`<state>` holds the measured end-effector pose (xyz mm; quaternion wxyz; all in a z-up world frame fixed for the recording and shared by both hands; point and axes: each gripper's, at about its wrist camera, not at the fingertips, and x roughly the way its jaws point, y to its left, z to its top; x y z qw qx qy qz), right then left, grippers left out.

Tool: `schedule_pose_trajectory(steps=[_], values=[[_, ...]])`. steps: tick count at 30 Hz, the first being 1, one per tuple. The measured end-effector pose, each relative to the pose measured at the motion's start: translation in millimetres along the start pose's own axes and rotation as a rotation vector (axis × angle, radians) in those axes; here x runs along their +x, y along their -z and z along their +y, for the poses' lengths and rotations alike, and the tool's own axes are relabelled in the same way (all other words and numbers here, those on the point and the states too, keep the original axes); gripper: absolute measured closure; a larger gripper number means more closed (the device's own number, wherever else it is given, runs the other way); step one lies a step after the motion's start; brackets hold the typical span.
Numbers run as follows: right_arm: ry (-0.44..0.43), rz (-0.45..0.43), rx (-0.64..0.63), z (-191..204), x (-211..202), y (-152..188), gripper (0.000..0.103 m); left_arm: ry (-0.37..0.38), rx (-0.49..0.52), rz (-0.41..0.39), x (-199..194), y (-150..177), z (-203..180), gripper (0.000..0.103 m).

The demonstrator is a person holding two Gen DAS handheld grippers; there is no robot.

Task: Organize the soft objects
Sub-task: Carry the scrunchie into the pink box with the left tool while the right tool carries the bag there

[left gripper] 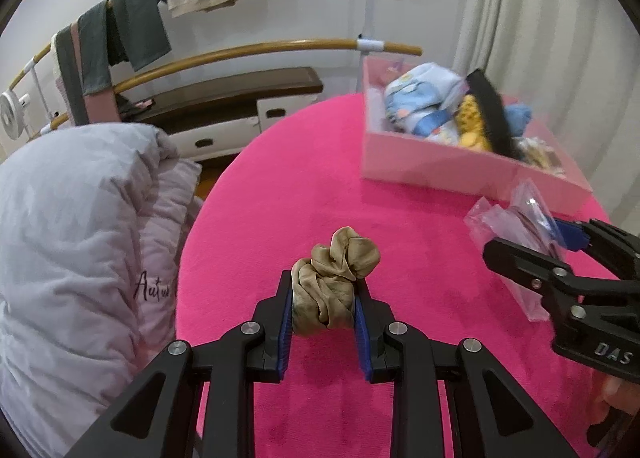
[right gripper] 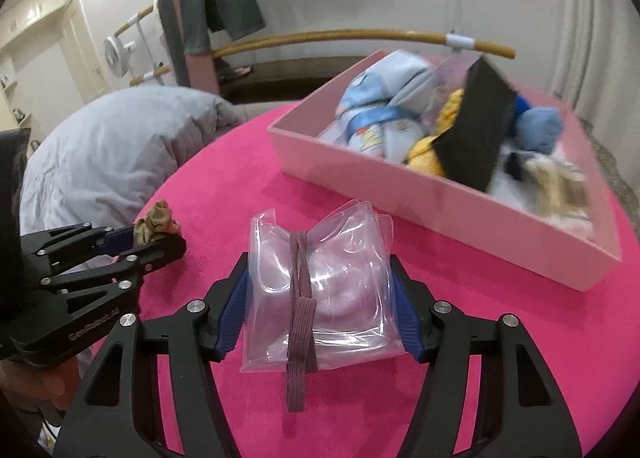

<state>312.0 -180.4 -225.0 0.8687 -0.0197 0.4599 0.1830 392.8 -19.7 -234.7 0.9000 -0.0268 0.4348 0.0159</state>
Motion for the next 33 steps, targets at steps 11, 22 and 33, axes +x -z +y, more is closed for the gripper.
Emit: schedule_pose_trajectory(steps=[11, 22, 33], values=[[0.072, -0.130, 0.101, -24.4, -79.4, -9.2, 0.043, 0.071, 0.059, -0.095, -45.7, -26.8, -37.0, 0.080], [0.152, -0.230, 0.179, -57.2, -125.2, -23.5, 0.042, 0.106, 0.105, -0.204, -75.8, -68.0, -69.1, 0.080], [0.208, -0.277, 0.230, -96.1, -137.7, -45.3, 0.042, 0.125, 0.110, -0.251, -77.0, -106.6, -86.8, 0.080]])
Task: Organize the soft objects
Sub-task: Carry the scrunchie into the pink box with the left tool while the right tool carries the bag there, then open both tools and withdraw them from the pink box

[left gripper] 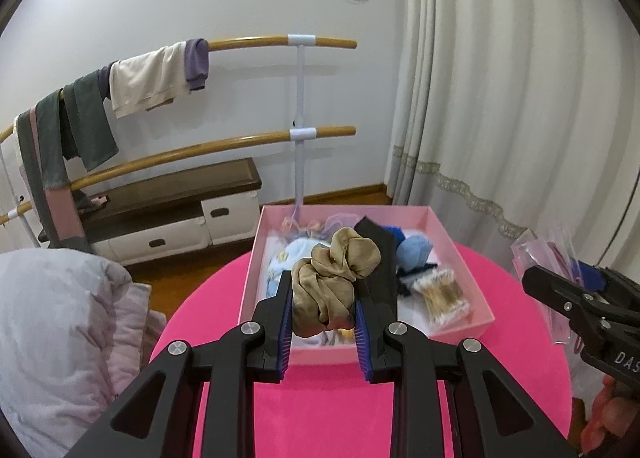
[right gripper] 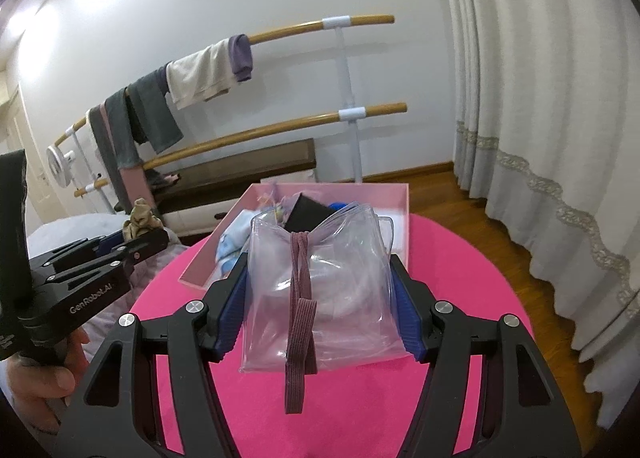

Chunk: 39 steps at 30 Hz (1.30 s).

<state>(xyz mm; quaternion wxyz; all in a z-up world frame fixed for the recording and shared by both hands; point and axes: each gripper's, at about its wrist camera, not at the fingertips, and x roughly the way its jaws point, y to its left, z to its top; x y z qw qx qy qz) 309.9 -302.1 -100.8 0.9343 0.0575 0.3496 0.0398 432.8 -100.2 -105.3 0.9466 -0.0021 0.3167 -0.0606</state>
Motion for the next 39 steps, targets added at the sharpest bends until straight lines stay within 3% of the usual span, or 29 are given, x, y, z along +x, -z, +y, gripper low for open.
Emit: schedule_pose_trajectory(steps=[16, 35, 39], values=[[0.004, 0.015, -0.005, -1.4, 35.1, -25.2, 0.041, 0.027, 0.005, 0.019, 51.4, -26.9, 3.3, 0.080], [0.000, 0.140, 0.066, -20.9, 114.7, -31.8, 0.038, 0.072, -0.068, 0.160, 173.8, -57.2, 13.5, 0.079], [0.001, 0.171, 0.102, -28.2, 130.4, -24.0, 0.037, 0.075, -0.059, 0.188, 198.6, -58.1, 8.5, 0.072]])
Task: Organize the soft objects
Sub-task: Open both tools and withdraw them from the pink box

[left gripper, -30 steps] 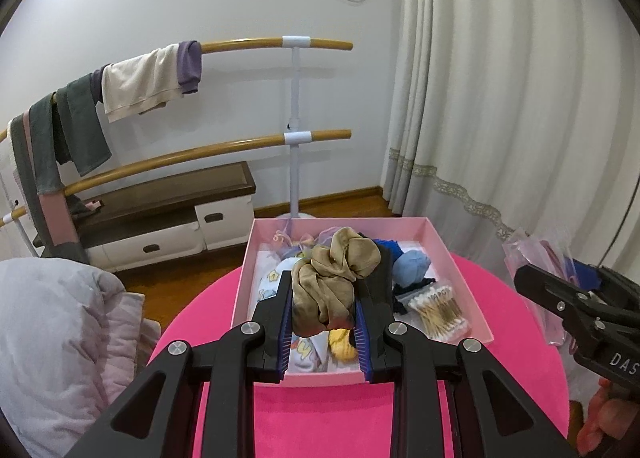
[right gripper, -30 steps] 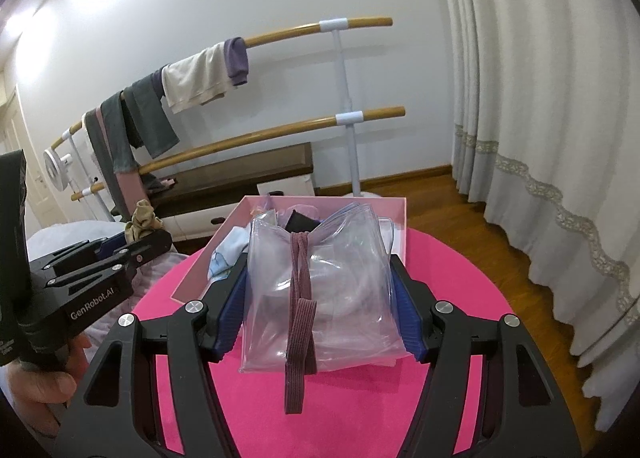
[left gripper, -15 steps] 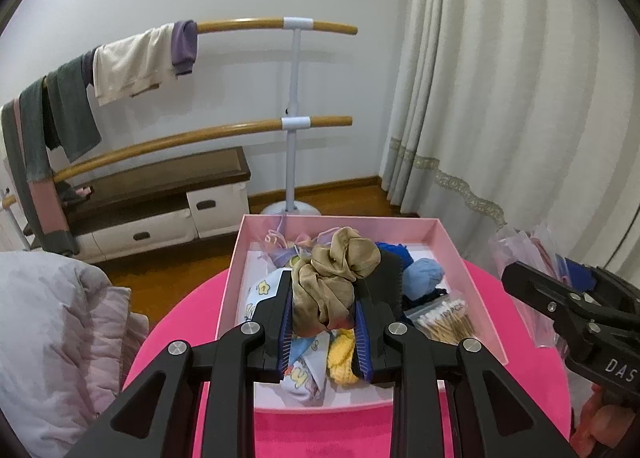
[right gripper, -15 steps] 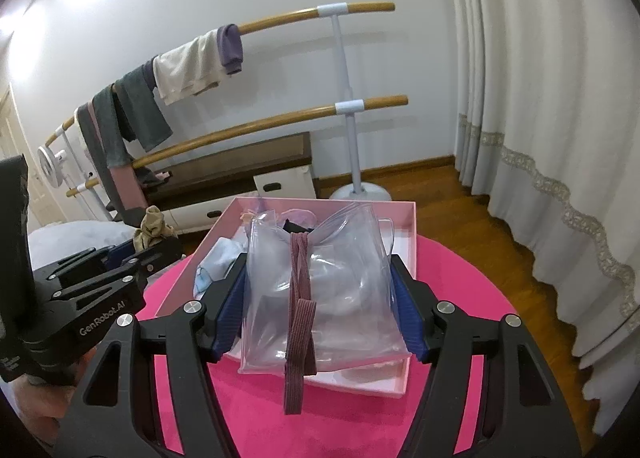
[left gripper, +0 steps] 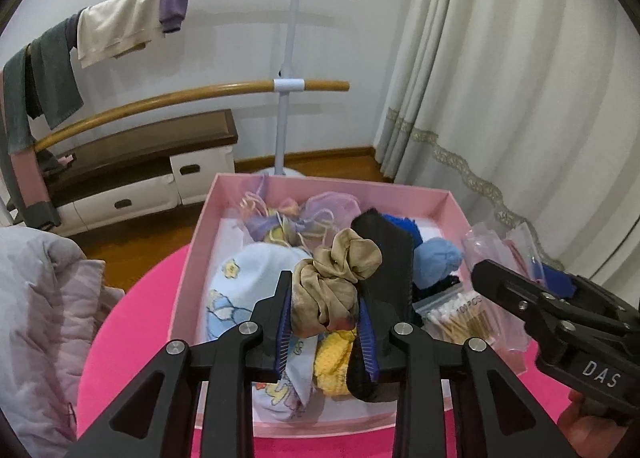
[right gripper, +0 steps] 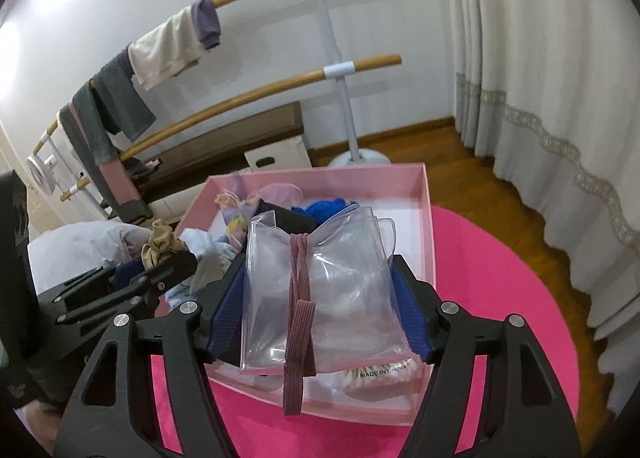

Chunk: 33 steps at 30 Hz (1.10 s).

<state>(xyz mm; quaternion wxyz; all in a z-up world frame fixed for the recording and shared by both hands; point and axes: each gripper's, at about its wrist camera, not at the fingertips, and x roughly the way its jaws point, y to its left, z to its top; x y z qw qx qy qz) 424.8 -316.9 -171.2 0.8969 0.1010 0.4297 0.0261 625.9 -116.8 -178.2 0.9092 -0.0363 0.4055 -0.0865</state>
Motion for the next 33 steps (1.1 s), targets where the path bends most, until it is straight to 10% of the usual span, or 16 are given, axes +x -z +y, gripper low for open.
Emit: schedule_pose_trajectory(steps=[5, 14, 33], values=[[-0.005, 0.042, 0.041, -8.8, 17.7, 7.2, 0.033, -0.072, -0.005, 0.001, 19.6, 0.8, -0.7, 0.028], [-0.011, 0.048, 0.095, -16.1, 18.9, 10.7, 0.004, -0.113, -0.041, -0.066, 2.5, 12.4, 8.9, 0.000], [0.008, -0.060, 0.120, 3.6, -56.1, 33.5, 0.000, -0.153, -0.081, -0.222, -132.4, 65.8, 47.3, 0.000]])
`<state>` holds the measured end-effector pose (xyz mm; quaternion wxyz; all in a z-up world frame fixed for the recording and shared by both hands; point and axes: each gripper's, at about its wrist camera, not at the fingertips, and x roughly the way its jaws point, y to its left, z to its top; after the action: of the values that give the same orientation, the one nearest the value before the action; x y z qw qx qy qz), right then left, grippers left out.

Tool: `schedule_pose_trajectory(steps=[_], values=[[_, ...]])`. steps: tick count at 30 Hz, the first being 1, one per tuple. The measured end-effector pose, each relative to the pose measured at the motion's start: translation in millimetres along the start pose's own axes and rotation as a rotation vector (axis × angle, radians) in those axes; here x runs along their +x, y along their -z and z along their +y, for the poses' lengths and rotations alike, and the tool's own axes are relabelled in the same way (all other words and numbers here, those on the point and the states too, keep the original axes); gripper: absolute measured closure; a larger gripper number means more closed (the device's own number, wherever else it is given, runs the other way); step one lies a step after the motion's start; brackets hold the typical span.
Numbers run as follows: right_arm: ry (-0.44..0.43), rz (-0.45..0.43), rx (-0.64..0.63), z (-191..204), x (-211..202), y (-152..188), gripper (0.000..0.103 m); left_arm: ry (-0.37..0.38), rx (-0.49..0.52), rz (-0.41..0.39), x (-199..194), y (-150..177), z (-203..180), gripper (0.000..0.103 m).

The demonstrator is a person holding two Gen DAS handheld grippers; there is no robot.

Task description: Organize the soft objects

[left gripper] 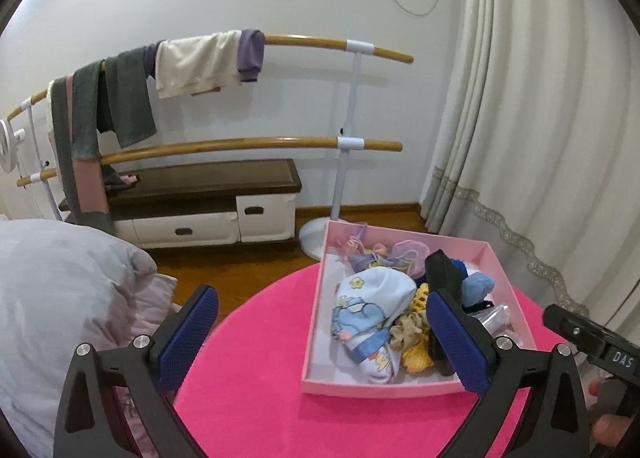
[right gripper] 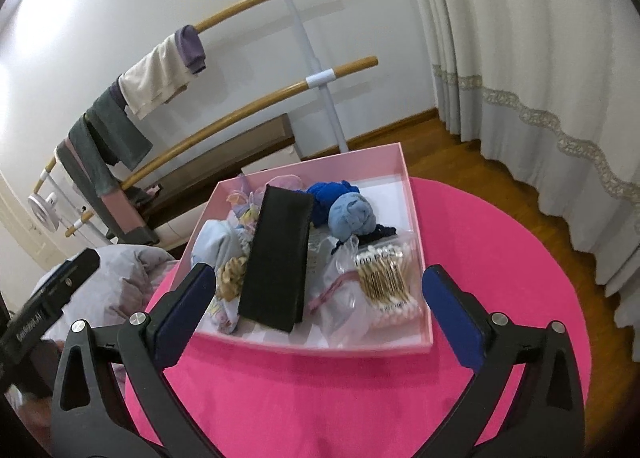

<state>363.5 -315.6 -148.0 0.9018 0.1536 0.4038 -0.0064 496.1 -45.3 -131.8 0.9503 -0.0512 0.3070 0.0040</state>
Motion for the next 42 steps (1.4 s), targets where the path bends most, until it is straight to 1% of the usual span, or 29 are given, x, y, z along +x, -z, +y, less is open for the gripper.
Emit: schedule_pose_trajectory(steps=[6, 14, 16, 21, 26, 29, 32, 36, 38, 42], values=[[0.016, -0.072, -0.020, 7.9, -45.1, 19.6, 0.000, -0.016, 0.033, -0.047, -52.6, 21.2, 2.2, 0.000], [0.103, -0.187, -0.048, 27.7, -120.2, 54.7, 0.000, -0.039, 0.100, -0.080, -125.8, 67.4, -17.2, 0.000], [0.130, -0.210, -0.061, 34.0, -138.9, 64.7, 0.000, -0.036, 0.102, -0.082, -142.5, 79.2, -21.5, 0.000], [0.162, -0.265, -0.109, 56.4, -185.5, 92.4, 0.000, -0.025, 0.079, -0.093, -195.2, 107.0, -26.7, 0.000], [0.168, -0.296, -0.136, 74.7, -218.0, 119.5, 0.000, -0.029, 0.068, -0.118, -244.6, 130.1, -27.9, 0.000], [0.154, -0.316, -0.146, 84.3, -237.3, 134.6, 0.000, -0.037, 0.069, -0.139, -276.5, 148.0, -28.6, 0.000], [0.167, -0.335, -0.161, 91.6, -252.5, 148.5, 0.000, -0.030, 0.077, -0.146, -303.7, 165.6, -31.1, 0.000], [0.162, -0.354, -0.149, 94.5, -271.3, 166.1, 0.000, -0.029, 0.076, -0.152, -333.0, 185.6, -30.9, 0.000], [0.167, -0.358, -0.146, 95.2, -278.2, 172.7, 0.000, -0.016, 0.074, -0.155, -350.1, 194.2, -30.1, 0.000], [0.173, -0.376, -0.158, 97.7, -292.4, 179.8, 0.000, -0.009, 0.074, -0.166, -371.9, 201.4, -29.5, 0.000]])
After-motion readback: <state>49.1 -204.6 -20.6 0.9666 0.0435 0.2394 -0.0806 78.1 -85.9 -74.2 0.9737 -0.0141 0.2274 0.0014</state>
